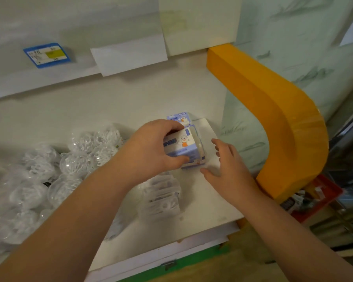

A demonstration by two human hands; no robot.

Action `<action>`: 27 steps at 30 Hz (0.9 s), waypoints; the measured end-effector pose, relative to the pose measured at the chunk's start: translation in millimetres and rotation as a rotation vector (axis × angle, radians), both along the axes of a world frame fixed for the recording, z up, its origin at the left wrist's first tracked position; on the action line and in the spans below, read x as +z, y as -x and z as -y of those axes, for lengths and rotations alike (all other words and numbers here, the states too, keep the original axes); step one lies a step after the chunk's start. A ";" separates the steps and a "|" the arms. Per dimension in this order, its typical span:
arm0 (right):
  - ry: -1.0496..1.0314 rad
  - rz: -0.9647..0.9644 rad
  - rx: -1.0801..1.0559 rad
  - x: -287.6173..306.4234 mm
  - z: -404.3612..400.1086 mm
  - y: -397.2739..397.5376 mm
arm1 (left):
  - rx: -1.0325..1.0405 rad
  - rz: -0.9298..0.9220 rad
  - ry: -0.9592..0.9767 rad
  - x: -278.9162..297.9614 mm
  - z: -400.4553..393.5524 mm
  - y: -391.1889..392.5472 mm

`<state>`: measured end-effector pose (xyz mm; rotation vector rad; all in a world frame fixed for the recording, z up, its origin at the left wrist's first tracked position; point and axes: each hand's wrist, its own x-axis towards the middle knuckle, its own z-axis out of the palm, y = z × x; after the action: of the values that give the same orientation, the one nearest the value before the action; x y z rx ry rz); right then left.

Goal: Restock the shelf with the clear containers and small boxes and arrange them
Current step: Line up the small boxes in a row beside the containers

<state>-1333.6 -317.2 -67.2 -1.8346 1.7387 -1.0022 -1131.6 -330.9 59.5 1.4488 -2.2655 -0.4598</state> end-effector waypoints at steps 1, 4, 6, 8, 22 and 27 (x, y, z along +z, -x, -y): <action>0.029 0.037 -0.007 1.4 -4.7 2.1 | -0.027 0.028 0.021 -0.7 -3.0 4.6; 0.068 0.227 -0.041 13.8 -21.5 7.2 | -0.083 0.070 0.013 -6.3 -11.2 20.3; -0.012 0.389 -0.037 27.0 -32.8 7.7 | -0.113 0.126 0.030 -14.6 -13.6 30.4; -0.134 0.474 0.025 36.3 -38.4 7.8 | -0.130 0.185 0.056 -24.0 -14.7 40.1; -0.241 0.249 0.156 16.1 -29.4 8.8 | 0.001 0.186 -0.053 -20.0 -17.4 12.0; -0.216 0.219 0.177 9.7 -28.0 5.0 | 0.100 0.236 -0.123 -12.1 -26.6 -13.3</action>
<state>-1338.6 -289.2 -57.5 -1.6430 1.4655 -0.8713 -1118.2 -304.3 47.4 1.7513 -2.3658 -0.4224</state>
